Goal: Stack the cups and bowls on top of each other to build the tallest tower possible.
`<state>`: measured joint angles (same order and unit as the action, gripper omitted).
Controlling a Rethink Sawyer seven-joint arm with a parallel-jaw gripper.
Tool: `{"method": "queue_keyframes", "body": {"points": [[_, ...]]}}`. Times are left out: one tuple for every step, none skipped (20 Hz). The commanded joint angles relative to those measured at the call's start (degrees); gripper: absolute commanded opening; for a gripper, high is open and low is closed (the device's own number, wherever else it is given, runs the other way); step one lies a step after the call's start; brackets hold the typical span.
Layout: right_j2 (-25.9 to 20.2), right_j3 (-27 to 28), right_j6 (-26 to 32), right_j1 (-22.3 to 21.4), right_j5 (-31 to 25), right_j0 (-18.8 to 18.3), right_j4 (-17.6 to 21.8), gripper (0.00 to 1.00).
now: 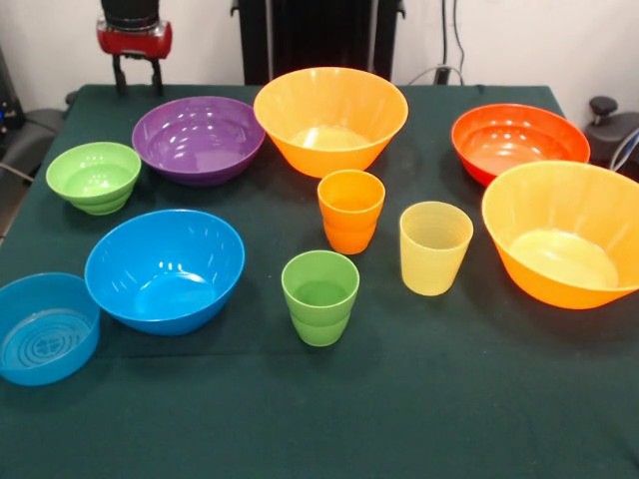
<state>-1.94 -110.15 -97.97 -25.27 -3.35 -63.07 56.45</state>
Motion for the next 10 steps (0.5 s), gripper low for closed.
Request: {"method": "queue_keyframes", "body": {"points": [[-10.6, 6.3, 6.8, 0.5, -11.0, 0.9, -1.3, 1.0], [-11.0, 5.7, 7.1, -0.6, -11.9, 0.8, -1.8, 1.0], [-11.5, 4.8, 7.6, -2.4, -13.6, 1.0, -2.9, 1.0], [-12.0, 4.3, 7.7, -3.3, -14.5, 1.1, -3.5, 1.0], [-12.8, 3.8, 7.8, -4.6, -15.9, 1.2, -4.7, 1.0], [-13.2, 3.5, 7.7, -5.3, -16.7, 1.4, -5.2, 1.0], [-13.3, 3.6, 7.5, -6.1, -17.8, 2.2, -5.8, 1.0], [-13.7, 3.5, 7.3, -6.5, -18.2, 2.3, -6.0, 1.0], [-14.2, 3.4, 7.4, -7.3, -19.1, 2.6, -6.4, 1.0], [-14.8, 3.3, 7.6, -7.8, -19.6, 2.6, -6.6, 1.0]]}}
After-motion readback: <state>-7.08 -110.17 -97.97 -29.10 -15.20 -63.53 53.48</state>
